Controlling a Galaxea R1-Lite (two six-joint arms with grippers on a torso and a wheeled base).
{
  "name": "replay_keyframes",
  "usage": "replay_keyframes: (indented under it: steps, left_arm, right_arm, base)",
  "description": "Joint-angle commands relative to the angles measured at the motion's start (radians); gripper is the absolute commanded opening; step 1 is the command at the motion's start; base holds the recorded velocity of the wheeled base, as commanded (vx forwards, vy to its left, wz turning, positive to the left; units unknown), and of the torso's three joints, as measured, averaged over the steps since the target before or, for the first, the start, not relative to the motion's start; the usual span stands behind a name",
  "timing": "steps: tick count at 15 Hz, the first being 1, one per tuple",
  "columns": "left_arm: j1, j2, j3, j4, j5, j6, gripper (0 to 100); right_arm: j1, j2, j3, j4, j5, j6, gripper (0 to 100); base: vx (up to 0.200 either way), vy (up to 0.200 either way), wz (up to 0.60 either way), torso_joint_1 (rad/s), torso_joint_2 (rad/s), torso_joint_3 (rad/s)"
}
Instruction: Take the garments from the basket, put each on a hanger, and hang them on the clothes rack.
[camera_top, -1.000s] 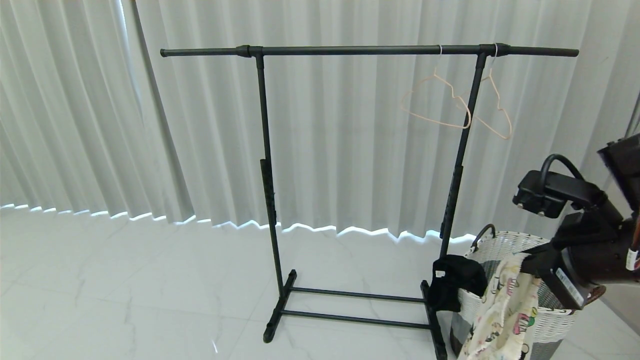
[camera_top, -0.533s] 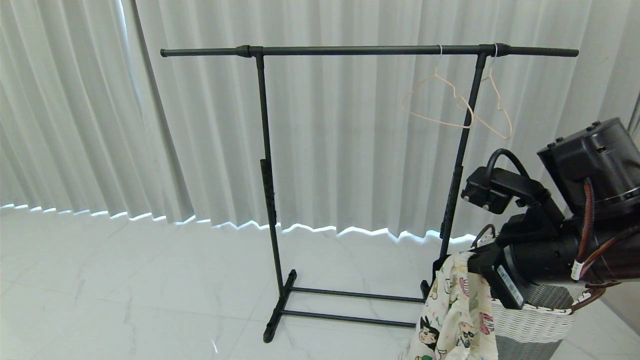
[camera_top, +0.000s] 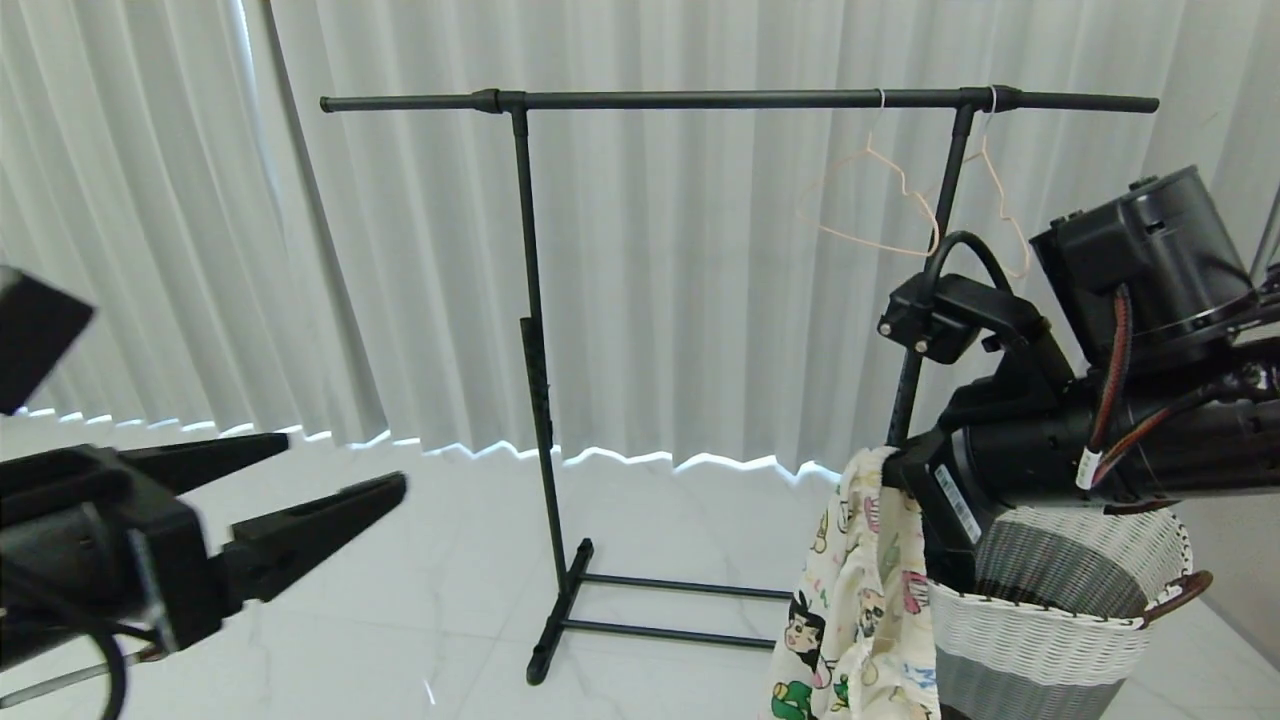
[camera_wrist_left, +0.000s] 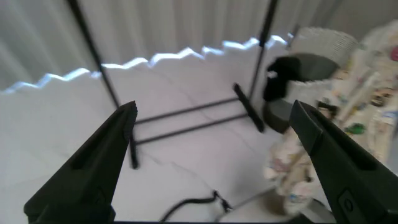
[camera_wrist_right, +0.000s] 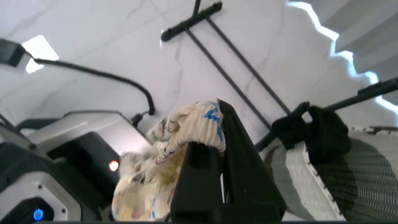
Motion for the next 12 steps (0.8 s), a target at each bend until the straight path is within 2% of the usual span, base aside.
replay_keyframes:
  steps: [1, 3, 5, 9, 12]
  left_arm:
    - [-0.381, 0.328, -0.129, -0.002, 0.207, -0.173, 100]
    - [-0.555, 0.380, -0.103, -0.002, 0.216, -0.219, 100]
    - [-0.629, 0.454, -0.127, -0.012, 0.219, -0.268, 100]
    - [-0.632, 0.593, -0.165, -0.101, 0.219, -0.342, 100]
    - [-0.591, 0.653, -0.155, -0.110, 0.224, -0.363, 100]
  right_arm:
    - [0.007, 0.053, -0.083, 0.007, -0.001, -0.001, 0]
    - [0.039, 0.073, -0.170, 0.053, 0.001, -0.001, 0]
    - [0.062, 0.075, -0.201, 0.071, 0.001, -0.001, 0]
    - [0.096, 0.067, -0.204, 0.071, -0.001, -0.001, 0]
    - [0.102, 0.064, -0.227, 0.073, -0.001, -0.001, 0]
  base:
    - [0.000, 0.000, 0.00, 0.000, 0.00, 0.000]
    - [0.000, 0.000, 0.00, 0.000, 0.00, 0.000]
    - [0.000, 0.000, 0.00, 0.000, 0.00, 0.000]
    - [0.000, 0.000, 0.00, 0.000, 0.00, 0.000]
    - [0.000, 0.000, 0.00, 0.000, 0.00, 0.000]
